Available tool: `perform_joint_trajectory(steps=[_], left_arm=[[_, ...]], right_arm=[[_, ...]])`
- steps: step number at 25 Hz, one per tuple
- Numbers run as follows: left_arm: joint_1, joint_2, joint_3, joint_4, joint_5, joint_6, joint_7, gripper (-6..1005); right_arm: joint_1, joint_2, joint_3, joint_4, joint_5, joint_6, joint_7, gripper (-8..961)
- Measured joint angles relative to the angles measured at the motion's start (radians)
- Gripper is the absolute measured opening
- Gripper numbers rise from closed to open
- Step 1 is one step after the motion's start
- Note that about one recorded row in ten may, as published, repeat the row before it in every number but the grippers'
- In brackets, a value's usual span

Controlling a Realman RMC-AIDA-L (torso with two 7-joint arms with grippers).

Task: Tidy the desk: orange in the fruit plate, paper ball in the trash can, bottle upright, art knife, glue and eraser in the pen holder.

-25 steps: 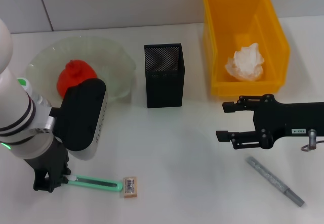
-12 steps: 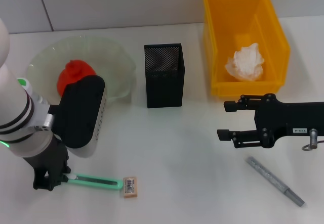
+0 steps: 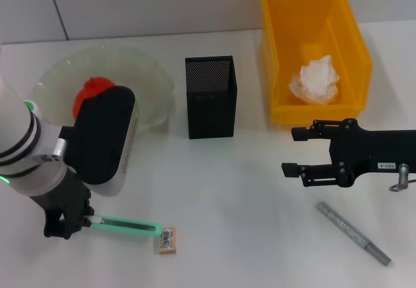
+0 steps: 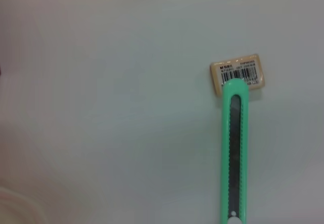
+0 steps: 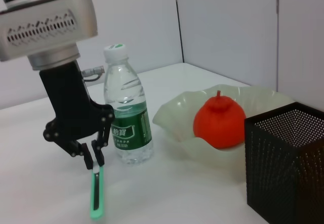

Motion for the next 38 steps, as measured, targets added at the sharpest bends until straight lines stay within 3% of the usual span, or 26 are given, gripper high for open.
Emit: perform_joint_trajectory(steps=[17,19,27,38], left_arm=[[0.016,0.002,-0.021,0.181,-0.054,0.106,-0.042,98],[0.022,0.003,-0.044,0.255,-0.108,0.148,-0.063,98],[0.025,0.004,-0.089,0.334,-0.159,0.162,-0.094,98],[0.012,0.007,-0.302,0.388,-0.366,0.183,-0.115,98]], right_arm=[[-0.002,0.000,0.011,0.001,0.000,0.003,-0.003,762],[-0.002,0.000,0.019,0.000,0.000,0.003,-0.008,762],[-0.004,0.000,0.025,0.002,0.001,0.001,-0.019,761],[-0.009,0.000,0.026,0.003,0.002,-0.001,-0.027,762]])
